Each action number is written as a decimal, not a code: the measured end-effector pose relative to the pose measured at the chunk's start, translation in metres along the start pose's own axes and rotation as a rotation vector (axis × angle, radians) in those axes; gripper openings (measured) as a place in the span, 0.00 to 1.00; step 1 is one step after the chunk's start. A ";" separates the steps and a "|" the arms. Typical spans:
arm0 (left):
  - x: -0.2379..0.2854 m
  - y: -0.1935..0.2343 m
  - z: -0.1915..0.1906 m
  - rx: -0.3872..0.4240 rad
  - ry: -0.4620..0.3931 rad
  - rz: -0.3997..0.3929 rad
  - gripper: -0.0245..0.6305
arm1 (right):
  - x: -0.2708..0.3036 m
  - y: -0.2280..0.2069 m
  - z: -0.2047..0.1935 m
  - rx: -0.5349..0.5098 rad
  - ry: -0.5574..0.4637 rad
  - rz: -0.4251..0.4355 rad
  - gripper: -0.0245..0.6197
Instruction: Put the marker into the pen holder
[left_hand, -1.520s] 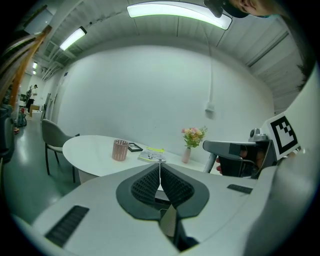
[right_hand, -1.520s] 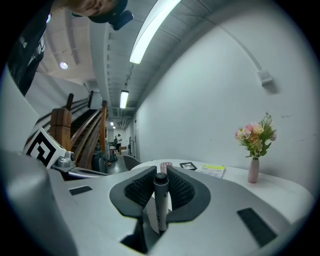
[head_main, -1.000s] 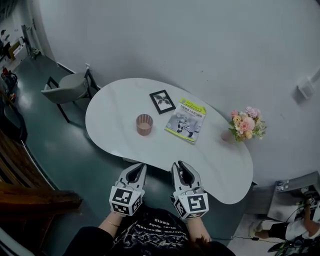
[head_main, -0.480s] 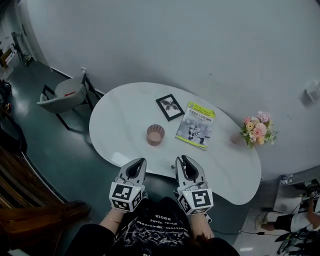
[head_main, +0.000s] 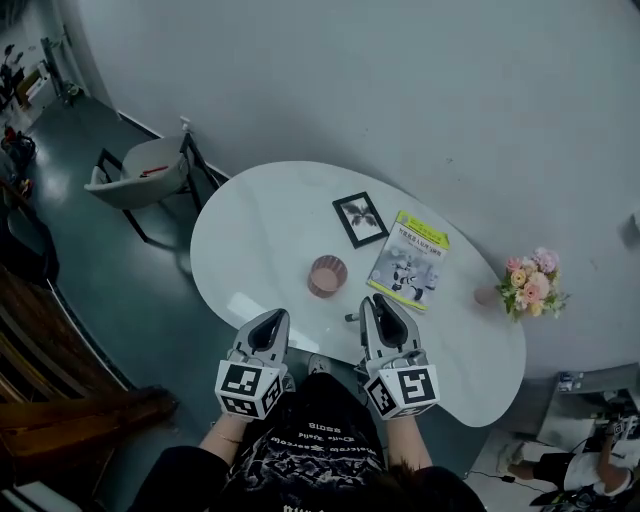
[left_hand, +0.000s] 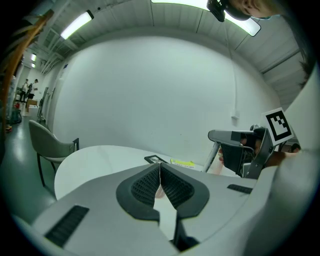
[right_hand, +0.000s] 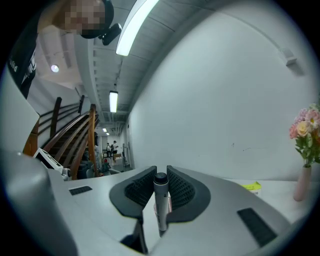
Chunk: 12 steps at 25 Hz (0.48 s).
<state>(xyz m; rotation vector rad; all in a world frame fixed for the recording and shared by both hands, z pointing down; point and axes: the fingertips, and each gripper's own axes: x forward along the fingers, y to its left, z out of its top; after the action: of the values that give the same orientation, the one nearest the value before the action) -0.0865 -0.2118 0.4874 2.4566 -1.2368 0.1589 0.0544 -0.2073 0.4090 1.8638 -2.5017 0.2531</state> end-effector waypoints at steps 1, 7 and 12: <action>0.002 0.004 0.002 -0.004 -0.004 0.014 0.07 | 0.006 0.000 0.002 0.004 0.002 0.010 0.17; 0.014 0.017 0.016 -0.017 -0.029 0.089 0.07 | 0.040 -0.007 0.013 0.005 0.013 0.095 0.17; 0.021 0.024 0.021 -0.026 -0.043 0.149 0.07 | 0.066 -0.014 0.024 0.029 -0.012 0.152 0.17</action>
<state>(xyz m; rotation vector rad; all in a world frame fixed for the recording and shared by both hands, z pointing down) -0.0941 -0.2485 0.4806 2.3576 -1.4311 0.1305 0.0510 -0.2770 0.3940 1.6909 -2.6649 0.2817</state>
